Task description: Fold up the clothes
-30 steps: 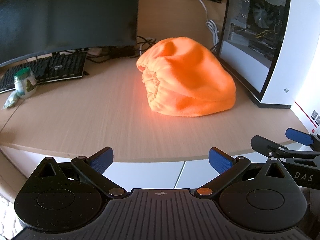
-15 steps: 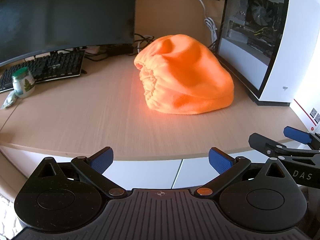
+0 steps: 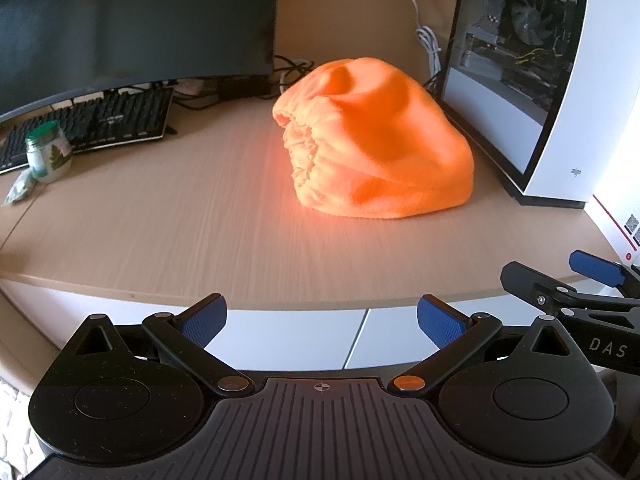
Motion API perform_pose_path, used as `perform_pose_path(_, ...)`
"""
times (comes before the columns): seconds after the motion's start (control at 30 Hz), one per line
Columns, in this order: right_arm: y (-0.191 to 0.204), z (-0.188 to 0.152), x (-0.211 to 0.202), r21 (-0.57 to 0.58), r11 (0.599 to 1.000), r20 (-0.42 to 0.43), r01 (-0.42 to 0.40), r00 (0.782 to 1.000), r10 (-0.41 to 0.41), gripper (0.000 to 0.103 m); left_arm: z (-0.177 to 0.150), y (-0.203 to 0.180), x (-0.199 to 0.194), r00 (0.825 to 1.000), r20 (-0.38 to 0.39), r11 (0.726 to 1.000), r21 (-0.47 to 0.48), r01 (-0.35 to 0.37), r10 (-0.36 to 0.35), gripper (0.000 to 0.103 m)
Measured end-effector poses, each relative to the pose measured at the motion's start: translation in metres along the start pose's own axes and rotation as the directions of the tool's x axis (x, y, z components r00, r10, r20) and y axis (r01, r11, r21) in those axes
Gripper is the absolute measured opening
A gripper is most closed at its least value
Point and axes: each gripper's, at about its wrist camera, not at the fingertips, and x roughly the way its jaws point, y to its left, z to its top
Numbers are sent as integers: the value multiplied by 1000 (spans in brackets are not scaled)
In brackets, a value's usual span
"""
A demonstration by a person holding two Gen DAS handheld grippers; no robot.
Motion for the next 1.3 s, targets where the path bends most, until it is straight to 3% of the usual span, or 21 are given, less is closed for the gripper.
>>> perform_pose_path(1.3, -1, -2, 1, -4, 1000, -5, -3, 1000, 3, 103, -3, 2, 0, 1000, -5, 1000, -9, -9, 9, 103)
